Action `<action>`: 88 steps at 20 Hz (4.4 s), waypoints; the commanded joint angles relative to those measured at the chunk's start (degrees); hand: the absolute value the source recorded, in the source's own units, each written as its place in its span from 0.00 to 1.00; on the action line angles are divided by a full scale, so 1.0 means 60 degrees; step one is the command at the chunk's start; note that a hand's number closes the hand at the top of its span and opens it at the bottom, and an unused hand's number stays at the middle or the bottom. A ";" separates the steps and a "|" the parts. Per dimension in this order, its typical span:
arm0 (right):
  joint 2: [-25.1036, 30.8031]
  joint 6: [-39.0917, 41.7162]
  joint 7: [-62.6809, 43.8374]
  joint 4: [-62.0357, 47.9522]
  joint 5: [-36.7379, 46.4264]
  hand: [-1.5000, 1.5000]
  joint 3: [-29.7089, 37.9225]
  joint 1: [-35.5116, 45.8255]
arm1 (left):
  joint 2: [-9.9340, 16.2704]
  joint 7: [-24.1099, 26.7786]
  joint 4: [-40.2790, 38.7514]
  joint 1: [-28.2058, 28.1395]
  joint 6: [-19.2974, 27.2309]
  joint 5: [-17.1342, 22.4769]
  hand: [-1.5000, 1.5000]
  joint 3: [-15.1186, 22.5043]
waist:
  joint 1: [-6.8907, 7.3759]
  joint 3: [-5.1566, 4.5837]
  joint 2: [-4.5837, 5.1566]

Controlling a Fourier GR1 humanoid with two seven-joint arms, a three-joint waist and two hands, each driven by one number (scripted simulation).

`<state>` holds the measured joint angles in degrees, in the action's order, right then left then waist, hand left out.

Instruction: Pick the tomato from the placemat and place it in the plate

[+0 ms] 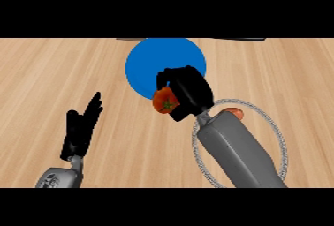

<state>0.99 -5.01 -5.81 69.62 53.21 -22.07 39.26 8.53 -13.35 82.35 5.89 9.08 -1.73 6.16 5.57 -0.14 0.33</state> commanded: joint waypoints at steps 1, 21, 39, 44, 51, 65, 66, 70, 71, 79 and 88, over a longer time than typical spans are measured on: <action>-0.0156 -0.1395 -0.2799 -0.0033 -0.0103 1.00 -0.0383 0.1392 | -0.0164 -0.0131 0.0029 0.0144 0.0119 -0.0116 0.50 0.0142 | 0.0098 0.0009 -0.0028; -0.0165 -0.3795 -0.3884 -0.7037 -0.3042 1.00 -0.1179 0.5497 | -0.0374 -0.0262 0.0060 0.0278 0.0397 -0.0394 0.50 0.0099 | -0.0128 0.0014 0.0184; -0.0164 -0.0833 -0.0298 -0.9149 -0.5070 0.00 0.0248 0.5409 | -0.0375 0.0162 -0.0114 0.0196 0.0340 -0.0425 0.50 -0.0051 | -0.0117 0.0026 0.0235; -0.0163 -0.1668 0.1748 -0.8258 -0.6500 0.00 0.1940 0.5212 | -0.0034 0.0046 0.0067 0.0003 -0.0025 -0.0058 0.50 -0.0357 | -0.0357 0.0052 0.0189; -0.0029 -0.0969 0.3200 -0.8325 -0.8190 0.00 0.3716 0.4897 | -0.0262 -0.0101 -0.0085 0.0161 0.0358 -0.0425 0.50 -0.0228 | -0.0537 0.0033 0.0126; -0.0050 -0.0189 0.5290 -0.9836 -0.8178 0.00 0.4282 0.5078 | -0.0552 -0.0019 0.0212 -0.0281 0.0362 -0.0518 0.50 -0.0040 | -0.0447 0.0028 0.0135; -0.0109 -0.0421 0.5499 -0.9912 -0.8151 0.00 0.4313 0.4981 | -0.0184 -0.0021 0.0151 -0.0075 0.0045 -0.0298 0.50 -0.0365 | -0.0430 0.0027 0.0147; -0.0158 -0.1061 0.5699 -1.0305 -0.8122 0.00 0.4189 0.4908 | -0.0311 -0.0060 0.0054 0.0146 -0.0037 -0.0292 0.50 -0.0253 | -0.0224 0.0027 0.0210; -0.0160 -0.1007 0.5749 -1.0362 -0.8013 0.00 0.4125 0.4721 | -0.0281 0.0425 -0.0288 -0.0136 -0.0003 -0.0342 0.50 -0.0360 | -0.0344 0.0024 0.0175; -0.0068 -0.1491 0.5406 -1.0585 -0.7742 0.00 0.4063 0.4847 | -0.0418 0.0222 0.0068 -0.0183 0.0104 -0.0516 0.50 -0.0200 | -0.0358 0.0030 0.0179; 0.0459 -0.1626 0.5558 -1.0768 -0.7557 0.00 0.4068 0.4381 | -0.0202 -0.0127 0.0422 -0.0064 -0.0083 -0.0340 0.50 -0.0461 | -0.0356 0.0035 0.0191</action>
<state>1.93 -15.64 26.26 5.72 7.46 2.31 67.39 7.43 -12.85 84.10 4.21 8.37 -3.55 3.41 3.38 0.03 1.31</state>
